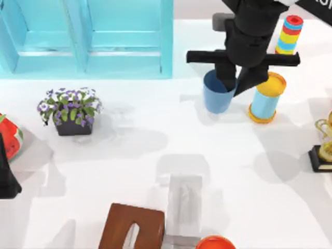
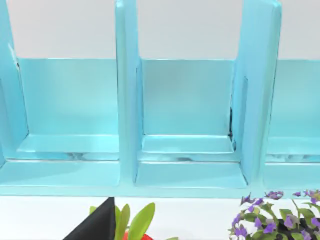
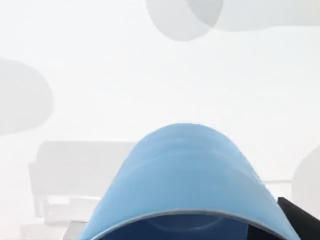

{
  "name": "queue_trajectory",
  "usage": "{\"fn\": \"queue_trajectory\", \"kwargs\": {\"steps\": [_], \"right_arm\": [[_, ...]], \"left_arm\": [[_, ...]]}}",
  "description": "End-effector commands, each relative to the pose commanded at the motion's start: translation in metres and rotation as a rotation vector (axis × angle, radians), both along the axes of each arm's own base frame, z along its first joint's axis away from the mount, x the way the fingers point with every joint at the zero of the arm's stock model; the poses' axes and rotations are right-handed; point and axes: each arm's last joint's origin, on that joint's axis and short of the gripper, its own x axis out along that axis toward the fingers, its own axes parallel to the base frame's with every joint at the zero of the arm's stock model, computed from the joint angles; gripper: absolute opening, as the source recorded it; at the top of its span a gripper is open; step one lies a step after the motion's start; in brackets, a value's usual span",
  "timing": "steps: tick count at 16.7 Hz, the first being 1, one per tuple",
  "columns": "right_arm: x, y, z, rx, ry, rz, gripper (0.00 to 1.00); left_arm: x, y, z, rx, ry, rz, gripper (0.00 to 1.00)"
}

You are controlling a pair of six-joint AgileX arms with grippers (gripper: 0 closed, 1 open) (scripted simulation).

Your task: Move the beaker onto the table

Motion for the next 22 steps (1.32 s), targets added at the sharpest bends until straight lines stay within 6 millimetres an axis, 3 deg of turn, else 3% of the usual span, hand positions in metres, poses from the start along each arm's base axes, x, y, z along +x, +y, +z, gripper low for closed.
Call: {"fn": "queue_trajectory", "kwargs": {"steps": [3, 9, 13, 22], "right_arm": [[0.001, 0.003, -0.011, -0.001, 0.001, 0.001, 0.0], [0.002, 0.013, -0.061, -0.001, -0.004, 0.004, 0.0], [0.001, 0.013, -0.063, -0.002, -0.002, 0.005, 0.0], [0.001, 0.013, -0.063, -0.002, -0.002, 0.005, 0.68]], "left_arm": [[0.0, 0.0, 0.0, 0.0, 0.0, 0.0, 1.0], [0.0, 0.0, 0.0, 0.0, 0.0, 0.0, 1.0], [0.0, 0.0, 0.0, 0.0, 0.0, 0.0, 1.0], [0.0, 0.0, 0.0, 0.0, 0.0, 0.0, 1.0]]}}
